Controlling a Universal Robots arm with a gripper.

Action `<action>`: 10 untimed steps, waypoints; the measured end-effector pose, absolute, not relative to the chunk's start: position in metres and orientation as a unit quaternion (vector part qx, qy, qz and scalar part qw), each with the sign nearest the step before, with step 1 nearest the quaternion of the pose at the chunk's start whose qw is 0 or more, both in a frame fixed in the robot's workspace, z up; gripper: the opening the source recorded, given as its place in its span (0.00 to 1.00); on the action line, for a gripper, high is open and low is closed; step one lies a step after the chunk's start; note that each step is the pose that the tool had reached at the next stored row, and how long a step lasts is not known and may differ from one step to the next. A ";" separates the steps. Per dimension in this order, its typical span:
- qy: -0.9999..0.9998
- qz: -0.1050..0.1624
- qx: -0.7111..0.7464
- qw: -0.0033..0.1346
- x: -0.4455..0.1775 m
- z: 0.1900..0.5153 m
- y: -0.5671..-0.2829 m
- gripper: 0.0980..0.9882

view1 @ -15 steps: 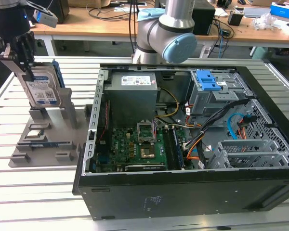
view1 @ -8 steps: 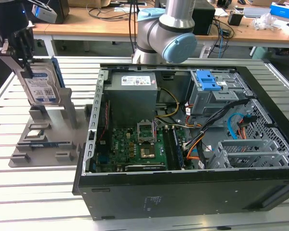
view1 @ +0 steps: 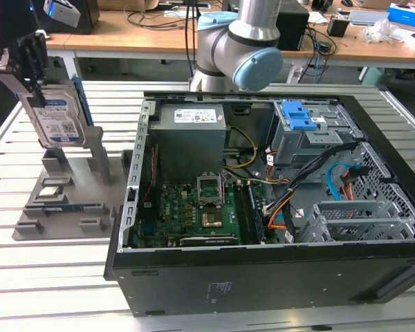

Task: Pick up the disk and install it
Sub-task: 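Pick up the disk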

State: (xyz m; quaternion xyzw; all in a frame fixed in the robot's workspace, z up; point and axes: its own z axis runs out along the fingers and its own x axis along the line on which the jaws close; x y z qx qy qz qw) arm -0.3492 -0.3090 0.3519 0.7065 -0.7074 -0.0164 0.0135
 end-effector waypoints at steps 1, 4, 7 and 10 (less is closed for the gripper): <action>-0.707 -0.016 0.707 0.014 -0.349 0.355 -0.309 0.30; -0.707 -0.016 0.707 0.014 -0.349 0.364 -0.308 0.30; -0.707 -0.016 0.707 0.014 -0.349 0.371 -0.307 0.30; -0.707 -0.016 0.707 0.014 -0.349 0.380 -0.307 0.30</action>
